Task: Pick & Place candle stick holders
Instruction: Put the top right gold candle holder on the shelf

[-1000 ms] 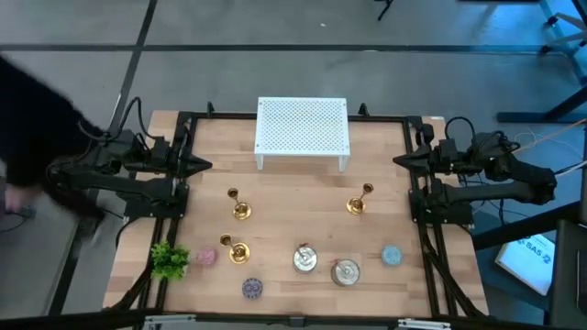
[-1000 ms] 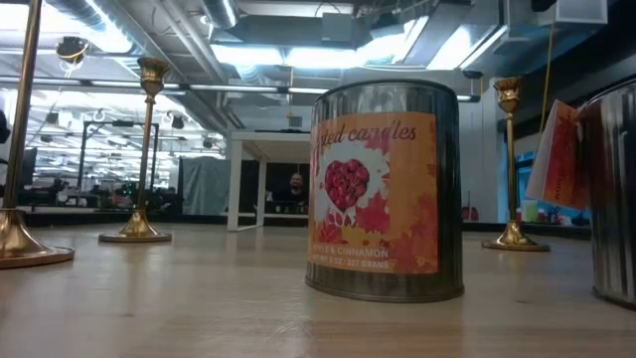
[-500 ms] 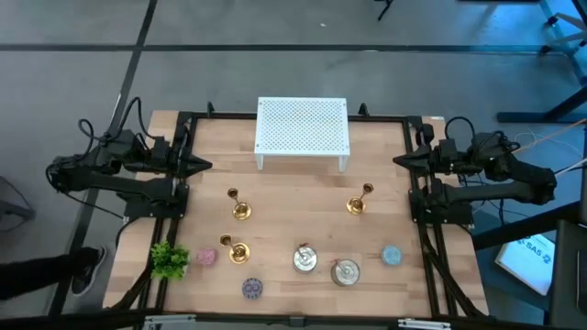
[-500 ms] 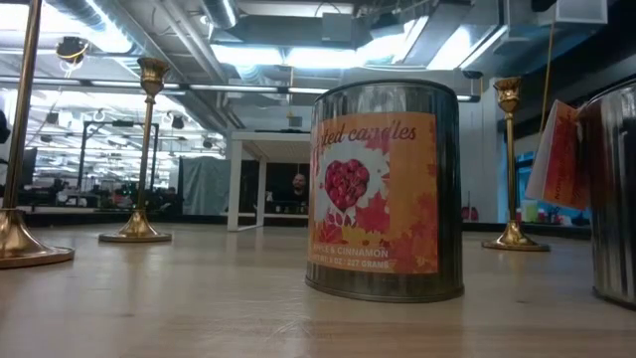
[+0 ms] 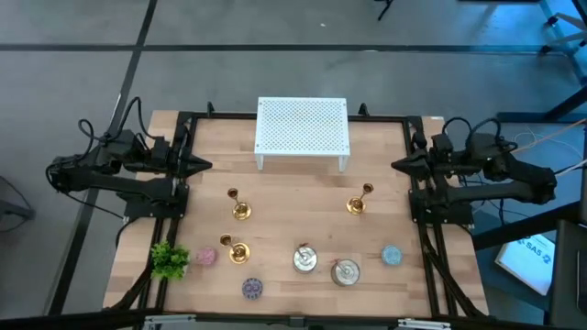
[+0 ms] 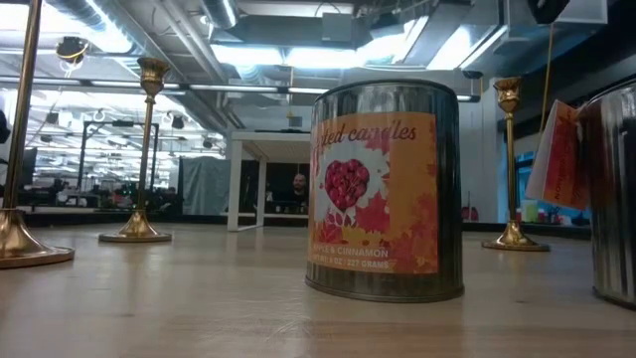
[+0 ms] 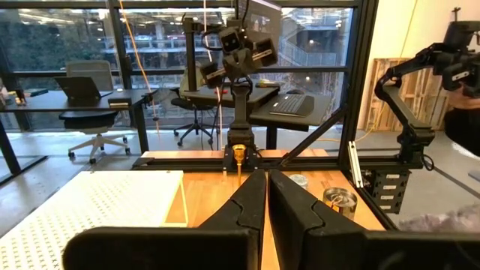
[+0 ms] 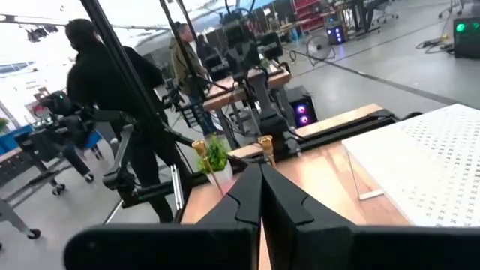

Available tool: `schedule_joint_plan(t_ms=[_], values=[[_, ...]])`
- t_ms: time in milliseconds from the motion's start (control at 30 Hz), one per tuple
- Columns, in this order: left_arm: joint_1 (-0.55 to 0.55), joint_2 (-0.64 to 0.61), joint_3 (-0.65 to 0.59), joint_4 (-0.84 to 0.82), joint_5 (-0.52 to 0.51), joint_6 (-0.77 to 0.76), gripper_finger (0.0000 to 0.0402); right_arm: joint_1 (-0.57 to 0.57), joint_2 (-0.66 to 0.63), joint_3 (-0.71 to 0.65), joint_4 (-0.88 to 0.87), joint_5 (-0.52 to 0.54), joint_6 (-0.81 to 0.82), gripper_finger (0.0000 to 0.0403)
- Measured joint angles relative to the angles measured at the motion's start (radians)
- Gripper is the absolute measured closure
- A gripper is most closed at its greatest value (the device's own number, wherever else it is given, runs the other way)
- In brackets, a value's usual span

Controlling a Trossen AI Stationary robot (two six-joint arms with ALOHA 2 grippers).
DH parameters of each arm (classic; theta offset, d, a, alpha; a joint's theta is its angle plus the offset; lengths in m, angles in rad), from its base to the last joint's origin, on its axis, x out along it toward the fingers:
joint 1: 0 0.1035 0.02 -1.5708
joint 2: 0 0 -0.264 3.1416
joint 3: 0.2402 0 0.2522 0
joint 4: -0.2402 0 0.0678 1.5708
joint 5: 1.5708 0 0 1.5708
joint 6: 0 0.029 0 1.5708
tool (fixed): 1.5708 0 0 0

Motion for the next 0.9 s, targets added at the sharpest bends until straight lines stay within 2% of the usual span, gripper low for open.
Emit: schedule_joint_plan(t_ms=[233,400,533,733,900], values=[[0.000,0.000,0.000,0.000,0.000,0.000,0.0393,0.000,0.080,0.000,-0.017,0.014,-0.008,0.0398],[0.000,0.000,0.000,0.000,0.000,0.000,0.0394,0.000,0.159,0.000,-0.032,0.014,-0.147,0.0398],[0.000,0.000,0.000,0.000,0.000,0.000,0.0393,0.000,0.217,0.000,-0.121,0.038,-0.228,0.0398],[0.000,0.000,0.000,0.000,0.000,0.000,0.0389,0.000,0.259,0.000,-0.341,0.065,-0.240,0.0398],[0.000,0.000,0.000,0.000,0.000,0.000,0.0391,0.000,0.266,0.000,-0.374,0.049,-0.212,0.0398]])
